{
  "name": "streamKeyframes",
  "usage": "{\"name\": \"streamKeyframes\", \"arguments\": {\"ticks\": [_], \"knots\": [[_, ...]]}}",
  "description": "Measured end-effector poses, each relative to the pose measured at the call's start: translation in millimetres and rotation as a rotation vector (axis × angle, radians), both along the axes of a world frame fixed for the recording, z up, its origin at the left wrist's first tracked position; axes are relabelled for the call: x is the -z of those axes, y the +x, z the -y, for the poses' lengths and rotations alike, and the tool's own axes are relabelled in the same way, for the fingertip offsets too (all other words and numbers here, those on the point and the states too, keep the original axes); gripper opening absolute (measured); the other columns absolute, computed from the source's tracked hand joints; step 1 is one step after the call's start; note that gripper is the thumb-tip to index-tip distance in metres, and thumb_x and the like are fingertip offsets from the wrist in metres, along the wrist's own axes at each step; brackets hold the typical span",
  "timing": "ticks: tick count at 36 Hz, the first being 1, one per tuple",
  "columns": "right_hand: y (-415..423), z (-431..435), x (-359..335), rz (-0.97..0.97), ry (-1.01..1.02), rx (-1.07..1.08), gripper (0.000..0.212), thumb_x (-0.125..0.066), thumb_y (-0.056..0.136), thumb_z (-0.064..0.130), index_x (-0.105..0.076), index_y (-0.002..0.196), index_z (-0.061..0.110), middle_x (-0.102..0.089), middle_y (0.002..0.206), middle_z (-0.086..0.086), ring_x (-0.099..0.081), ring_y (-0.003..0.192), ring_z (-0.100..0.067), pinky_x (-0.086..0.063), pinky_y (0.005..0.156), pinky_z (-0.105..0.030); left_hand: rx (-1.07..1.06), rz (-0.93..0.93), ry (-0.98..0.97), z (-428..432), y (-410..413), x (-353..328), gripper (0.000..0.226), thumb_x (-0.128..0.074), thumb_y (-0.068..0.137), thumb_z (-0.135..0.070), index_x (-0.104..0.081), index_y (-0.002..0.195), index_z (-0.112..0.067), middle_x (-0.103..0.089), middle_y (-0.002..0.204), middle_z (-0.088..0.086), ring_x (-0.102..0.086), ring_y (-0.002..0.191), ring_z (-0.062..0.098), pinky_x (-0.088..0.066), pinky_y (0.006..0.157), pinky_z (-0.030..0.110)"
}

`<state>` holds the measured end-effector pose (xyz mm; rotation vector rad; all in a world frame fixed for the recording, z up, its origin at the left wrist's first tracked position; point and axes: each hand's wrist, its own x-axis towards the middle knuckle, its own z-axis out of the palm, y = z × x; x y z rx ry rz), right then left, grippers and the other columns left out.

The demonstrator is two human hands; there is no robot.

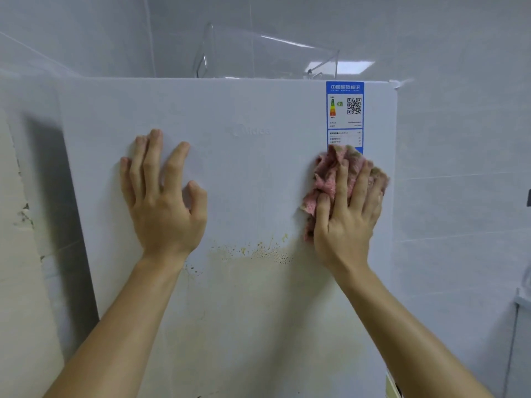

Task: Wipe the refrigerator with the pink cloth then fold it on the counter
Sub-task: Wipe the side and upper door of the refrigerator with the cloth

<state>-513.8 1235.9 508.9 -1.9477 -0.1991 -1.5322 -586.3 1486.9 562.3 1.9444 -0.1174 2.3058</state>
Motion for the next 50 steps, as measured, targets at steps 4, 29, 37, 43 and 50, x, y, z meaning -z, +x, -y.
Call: {"name": "streamKeyframes", "arguments": {"ticks": [4, 29, 37, 43, 50], "knots": [[5.0, 8.6, -52.5, 0.145, -0.128, -0.008, 0.057, -0.035, 0.108, 0.047, -0.030, 0.164, 0.035, -0.019, 0.175, -0.004, -0.010, 0.162, -0.035, -0.012, 0.130, -0.049, 0.002, -0.012, 0.007, -1.6, -0.9, 0.2, 0.052, -0.055, 0.094, -0.015, -0.060, 0.145, -0.012, -0.043, 0.163, 0.017, -0.033, 0.155, 0.037, -0.018, 0.129, 0.056], [-38.6, -102.6, -81.9, 0.249, -0.349, -0.084, 0.066, -0.044, 0.106, 0.053, -0.031, 0.165, 0.027, -0.018, 0.174, -0.012, -0.010, 0.161, -0.041, -0.004, 0.132, -0.052, -0.095, -0.152, 0.069, -62.8, -36.0, 2.7, 0.057, -0.045, 0.099, 0.000, -0.050, 0.154, -0.016, -0.038, 0.168, 0.010, -0.029, 0.158, 0.030, -0.016, 0.131, 0.050], [-54.8, -169.0, -83.1, 0.227, -0.240, -0.008, 0.065, -0.039, 0.107, 0.049, -0.028, 0.166, 0.024, -0.018, 0.173, -0.019, -0.011, 0.159, -0.048, -0.005, 0.130, -0.059, -0.156, -0.132, 0.069, -109.9, -42.7, 15.8, 0.047, -0.043, 0.109, -0.012, -0.049, 0.155, -0.014, -0.038, 0.167, 0.012, -0.032, 0.157, 0.032, -0.029, 0.125, 0.054], [-71.6, -197.1, 29.8, 0.201, -0.392, -0.065, 0.060, -0.040, 0.110, 0.049, -0.031, 0.165, 0.024, -0.017, 0.173, -0.015, -0.012, 0.159, -0.048, -0.011, 0.129, -0.061, -0.100, -0.149, 0.065, -123.6, -38.9, 29.9, 0.047, -0.037, 0.111, -0.014, -0.045, 0.157, -0.008, -0.033, 0.168, 0.016, -0.032, 0.157, 0.034, -0.031, 0.124, 0.056], [-70.2, -191.8, 9.8, 0.244, -0.428, -0.108, 0.061, -0.049, 0.106, 0.057, -0.038, 0.162, 0.035, -0.023, 0.173, -0.005, -0.013, 0.161, -0.037, -0.014, 0.131, -0.053, -0.077, -0.139, 0.066, -123.8, -37.9, 28.5, 0.048, -0.042, 0.108, -0.011, -0.046, 0.156, -0.009, -0.035, 0.168, 0.014, -0.037, 0.155, 0.031, -0.035, 0.122, 0.054]]}}
